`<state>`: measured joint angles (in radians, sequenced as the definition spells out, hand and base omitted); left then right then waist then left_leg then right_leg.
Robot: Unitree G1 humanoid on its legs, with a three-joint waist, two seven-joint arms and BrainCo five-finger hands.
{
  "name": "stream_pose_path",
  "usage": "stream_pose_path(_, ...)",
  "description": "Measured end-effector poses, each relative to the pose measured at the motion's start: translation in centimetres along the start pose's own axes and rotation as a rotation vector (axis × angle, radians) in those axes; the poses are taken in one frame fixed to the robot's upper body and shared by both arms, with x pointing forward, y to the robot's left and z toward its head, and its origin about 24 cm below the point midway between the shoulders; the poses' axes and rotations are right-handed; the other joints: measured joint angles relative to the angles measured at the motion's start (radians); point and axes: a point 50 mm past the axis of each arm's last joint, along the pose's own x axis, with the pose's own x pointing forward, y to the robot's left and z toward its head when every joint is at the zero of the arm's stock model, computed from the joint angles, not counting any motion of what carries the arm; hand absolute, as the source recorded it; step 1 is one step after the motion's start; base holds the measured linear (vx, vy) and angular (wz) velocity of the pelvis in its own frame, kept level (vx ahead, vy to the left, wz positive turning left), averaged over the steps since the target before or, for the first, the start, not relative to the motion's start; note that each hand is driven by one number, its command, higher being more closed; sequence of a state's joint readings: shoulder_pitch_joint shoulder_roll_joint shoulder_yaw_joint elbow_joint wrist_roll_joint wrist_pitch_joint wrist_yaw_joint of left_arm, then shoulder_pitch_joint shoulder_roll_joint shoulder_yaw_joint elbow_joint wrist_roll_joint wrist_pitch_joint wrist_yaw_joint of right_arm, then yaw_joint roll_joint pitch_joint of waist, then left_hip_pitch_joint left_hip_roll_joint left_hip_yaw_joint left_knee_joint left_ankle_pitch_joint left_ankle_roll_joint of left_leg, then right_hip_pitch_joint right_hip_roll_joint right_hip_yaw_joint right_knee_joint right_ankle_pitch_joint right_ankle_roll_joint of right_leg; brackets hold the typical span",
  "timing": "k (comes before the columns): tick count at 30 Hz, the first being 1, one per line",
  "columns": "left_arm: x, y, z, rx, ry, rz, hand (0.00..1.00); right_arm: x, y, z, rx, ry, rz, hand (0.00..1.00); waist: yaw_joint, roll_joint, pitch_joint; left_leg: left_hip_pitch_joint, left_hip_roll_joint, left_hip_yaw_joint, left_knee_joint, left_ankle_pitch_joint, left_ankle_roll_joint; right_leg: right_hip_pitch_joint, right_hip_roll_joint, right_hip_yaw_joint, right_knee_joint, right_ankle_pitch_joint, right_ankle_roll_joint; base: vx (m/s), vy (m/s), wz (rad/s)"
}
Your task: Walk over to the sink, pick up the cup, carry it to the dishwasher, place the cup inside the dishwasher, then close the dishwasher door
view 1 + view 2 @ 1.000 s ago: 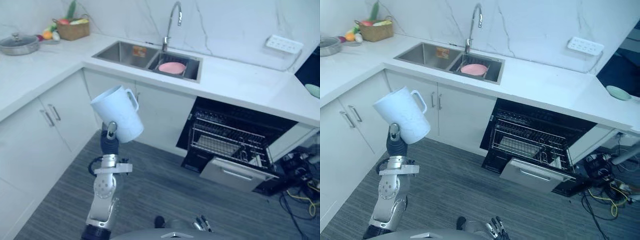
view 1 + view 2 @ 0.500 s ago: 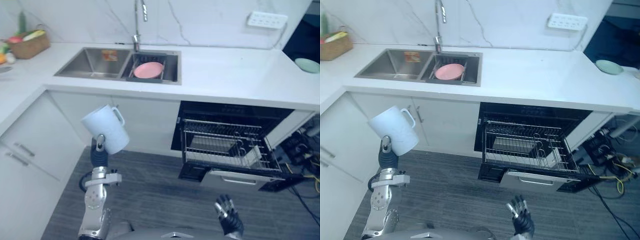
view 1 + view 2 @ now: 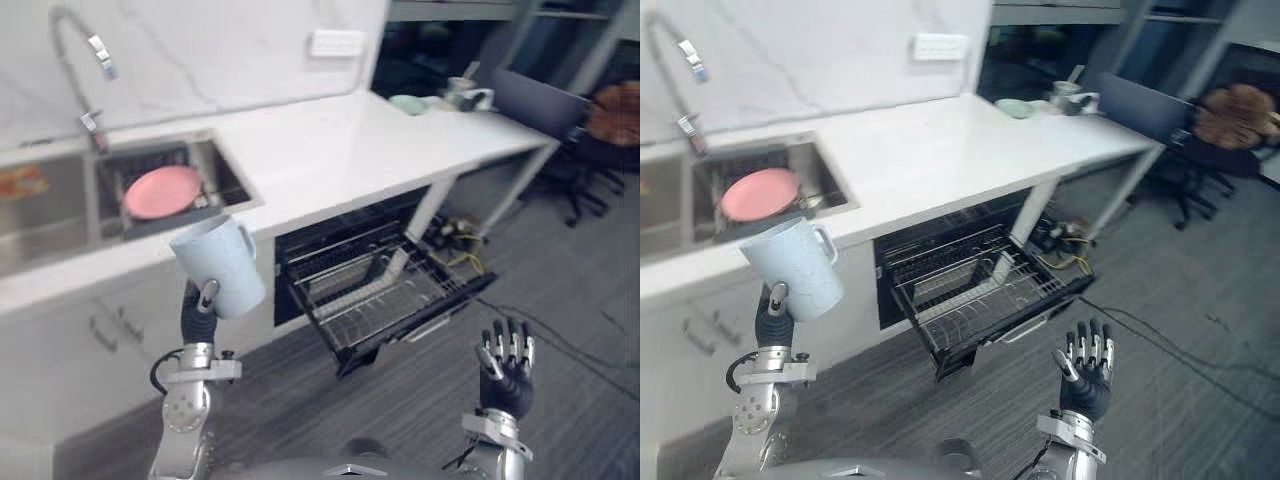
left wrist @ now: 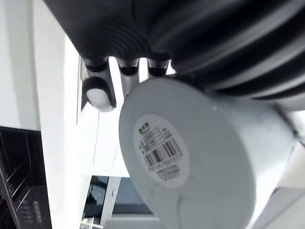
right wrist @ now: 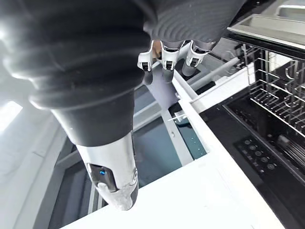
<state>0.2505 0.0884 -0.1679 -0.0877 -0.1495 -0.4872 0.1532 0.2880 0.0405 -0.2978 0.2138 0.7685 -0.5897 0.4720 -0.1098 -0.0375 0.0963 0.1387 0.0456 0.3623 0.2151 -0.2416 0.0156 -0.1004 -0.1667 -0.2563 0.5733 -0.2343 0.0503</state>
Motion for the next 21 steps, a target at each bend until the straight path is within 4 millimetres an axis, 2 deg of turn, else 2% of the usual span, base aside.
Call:
stream_pose_path(2,0.2,-0.1,0.2,0.008,-0.01,0.003,1.0,1.1,1.7,0.6,-0.001,-0.031,0.088,0.0,0.009,-0.01,-0.005,-0.001,0.0,0.033,-0.002,-0.001,-0.003,0.011,0.01,-0.125,-0.112,0.027,-0.03,0.16,0.012,-1.14)
stream_pose_path(3,0.2,-0.1,0.2,0.009,-0.009,0.007,1.0,1.4,2.2,0.8,0.01,-0.04,0.111,0.0,0.016,0.004,-0.001,-0.001,0.008,0.03,-0.005,-0.001,-0.003,0.022,0.02,-0.153,-0.155,0.038,-0.043,0.11,-0.042,-1.31)
stream_pose_path(5,0.5,-0.4,0.3,0.026,-0.011,-0.001,1.0,2.7,3.3,1.3,0.048,-0.051,0.179,0.0,0.022,0.045,0.006,0.004,0.029,0.034,-0.024,-0.001,-0.005,0.071,0.077,-0.226,-0.326,0.108,-0.053,0.12,-0.089,-1.1)
stream_pose_path(8,1.2,-1.7,0.9,0.015,-0.049,-0.045,1.0,3.0,3.2,1.2,0.084,-0.017,0.187,0.0,0.019,0.059,0.007,0.02,0.034,0.019,-0.031,0.001,-0.007,0.125,0.121,-0.202,-0.457,0.178,-0.048,0.08,0.0,-0.42)
stream_pose_path(12,1.5,-2.1,1.2,0.051,-0.076,-0.048,1.0,3.1,4.0,0.7,0.115,0.024,0.214,0.0,0.023,0.06,0.007,0.033,0.019,0.001,-0.051,0.001,-0.007,0.16,0.134,-0.183,-0.549,0.233,-0.034,-0.02,0.052,-0.15)
stream_pose_path(15,1.2,-2.3,1.4,0.086,-0.09,-0.048,1.0,3.3,5.5,0.4,0.151,0.043,0.27,0.0,0.049,0.065,0.016,0.023,0.009,0.005,-0.063,-0.004,-0.015,0.156,0.14,-0.159,-0.597,0.269,-0.025,-0.06,0.077,-0.12)
stream_pose_path(16,1.0,-2.1,1.3,0.103,-0.084,-0.039,1.0,3.5,5.9,0.3,0.164,0.055,0.287,0.0,0.057,0.052,0.024,-0.02,0.016,0.008,0.039,-0.019,-0.04,0.154,0.128,-0.149,-0.593,0.267,-0.025,-0.08,0.048,-0.16)
stream_pose_path(17,0.7,-1.9,1.2,0.115,-0.077,-0.025,1.0,3.7,6.3,0.2,0.172,0.06,0.309,0.0,0.071,0.042,0.033,-0.082,0.03,0.006,0.195,-0.021,-0.042,0.155,0.114,-0.134,-0.593,0.265,-0.031,-0.1,0.031,-0.2)
stream_pose_path(18,0.6,-1.9,1.2,0.124,-0.076,-0.023,1.0,3.9,6.5,0.4,0.172,0.06,0.323,0.0,0.078,0.043,0.035,-0.117,0.039,-0.004,0.275,-0.02,-0.042,0.159,0.109,-0.124,-0.597,0.267,-0.033,-0.15,0.067,-0.46)
stream_pose_path(19,0.3,-1.8,1.1,0.141,-0.075,-0.02,1.0,4.3,6.7,0.7,0.161,0.055,0.352,0.0,0.099,0.047,0.044,-0.162,0.051,-0.034,0.338,-0.069,-0.039,0.157,0.103,-0.093,-0.594,0.27,-0.032,-0.14,0.083,-0.56)
stream_pose_path(20,0.2,-1.9,1.1,0.148,-0.076,-0.02,1.0,4.6,6.7,0.8,0.158,0.056,0.361,0.0,0.107,0.057,0.043,-0.162,0.047,-0.059,0.301,-0.082,-0.037,0.155,0.103,-0.072,-0.592,0.273,-0.031,-0.17,0.16,-0.95)
stream_pose_path(21,0.0,-2.1,1.2,0.177,-0.095,-0.024,1.0,5.0,6.9,0.8,0.149,0.071,0.388,0.0,0.105,0.092,0.035,-0.144,0.046,-0.12,0.11,-0.028,-0.031,0.139,0.108,-0.033,-0.597,0.285,-0.016,-0.1,0.115,-0.8)
